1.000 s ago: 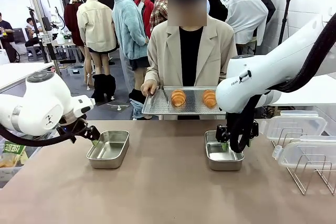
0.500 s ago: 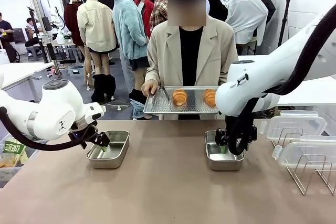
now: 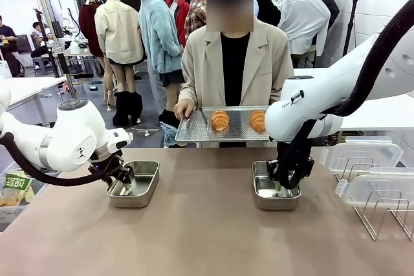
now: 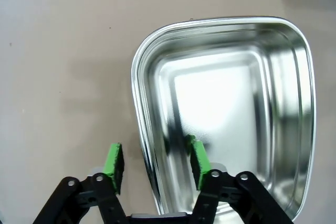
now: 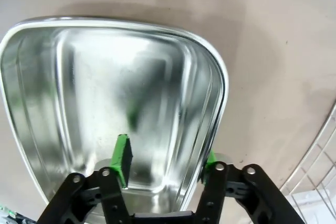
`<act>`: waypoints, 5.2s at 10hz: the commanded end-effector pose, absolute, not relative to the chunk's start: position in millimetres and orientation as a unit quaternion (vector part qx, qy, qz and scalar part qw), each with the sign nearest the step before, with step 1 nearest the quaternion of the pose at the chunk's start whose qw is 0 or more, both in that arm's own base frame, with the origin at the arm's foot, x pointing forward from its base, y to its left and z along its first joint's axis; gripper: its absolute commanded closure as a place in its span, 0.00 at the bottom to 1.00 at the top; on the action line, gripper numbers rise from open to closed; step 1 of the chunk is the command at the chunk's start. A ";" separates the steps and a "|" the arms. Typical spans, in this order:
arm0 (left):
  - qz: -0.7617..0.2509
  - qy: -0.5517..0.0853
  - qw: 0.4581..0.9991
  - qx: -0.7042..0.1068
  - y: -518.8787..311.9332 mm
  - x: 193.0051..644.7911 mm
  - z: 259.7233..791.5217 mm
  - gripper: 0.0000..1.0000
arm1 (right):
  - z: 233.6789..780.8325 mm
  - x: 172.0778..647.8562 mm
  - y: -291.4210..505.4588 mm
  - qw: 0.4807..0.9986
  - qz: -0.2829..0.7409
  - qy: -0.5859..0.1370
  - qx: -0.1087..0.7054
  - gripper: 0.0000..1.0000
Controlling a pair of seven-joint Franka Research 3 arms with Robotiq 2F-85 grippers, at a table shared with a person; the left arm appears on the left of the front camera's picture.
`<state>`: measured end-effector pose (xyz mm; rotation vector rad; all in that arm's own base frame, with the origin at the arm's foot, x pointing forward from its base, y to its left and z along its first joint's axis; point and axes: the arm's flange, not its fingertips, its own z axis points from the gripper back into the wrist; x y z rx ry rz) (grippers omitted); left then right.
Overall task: Place the bread in airtight containers.
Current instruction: Lift both Airtight Container, then once an object is inside an Airtight Container , place the container in the center of the table.
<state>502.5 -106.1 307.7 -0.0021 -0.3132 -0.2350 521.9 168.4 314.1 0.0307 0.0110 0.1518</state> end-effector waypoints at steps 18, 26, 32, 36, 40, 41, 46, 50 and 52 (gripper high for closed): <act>-0.116 -0.144 0.983 -0.019 -106.4 503.9 317.4 1.00 | 317.4 526.6 163.2 0.999 0.042 0.000 0.015 1.00; -0.072 -0.223 0.972 -0.019 -159.0 449.9 450.6 1.00 | 429.8 534.7 174.3 0.999 0.001 -0.025 0.047 1.00; -0.091 -0.226 0.970 -0.008 -158.1 448.4 455.4 1.00 | 424.9 526.2 168.2 0.999 0.014 -0.032 0.040 1.00; -0.091 -0.226 0.970 -0.008 -158.1 448.4 455.4 1.00 | 424.9 526.2 168.2 0.999 0.014 -0.032 0.040 1.00; -0.091 -0.226 0.970 -0.008 -158.1 448.4 455.4 1.00 | 424.9 526.2 168.2 0.999 0.014 -0.032 0.040 1.00; -0.091 -0.226 0.970 -0.008 -158.1 448.4 455.4 1.00 | 424.9 526.2 168.2 0.999 0.014 -0.032 0.040 1.00; -0.091 -0.226 0.970 -0.008 -158.1 448.4 455.4 1.00 | 424.9 526.2 168.2 0.999 0.014 -0.032 0.040 1.00; -0.091 -0.226 0.970 -0.008 -158.1 448.4 455.4 1.00 | 424.9 526.2 168.2 0.999 0.014 -0.032 0.040 1.00; -0.091 -0.226 0.970 -0.008 -158.1 448.4 455.4 1.00 | 424.9 526.2 168.2 0.999 0.014 -0.032 0.040 1.00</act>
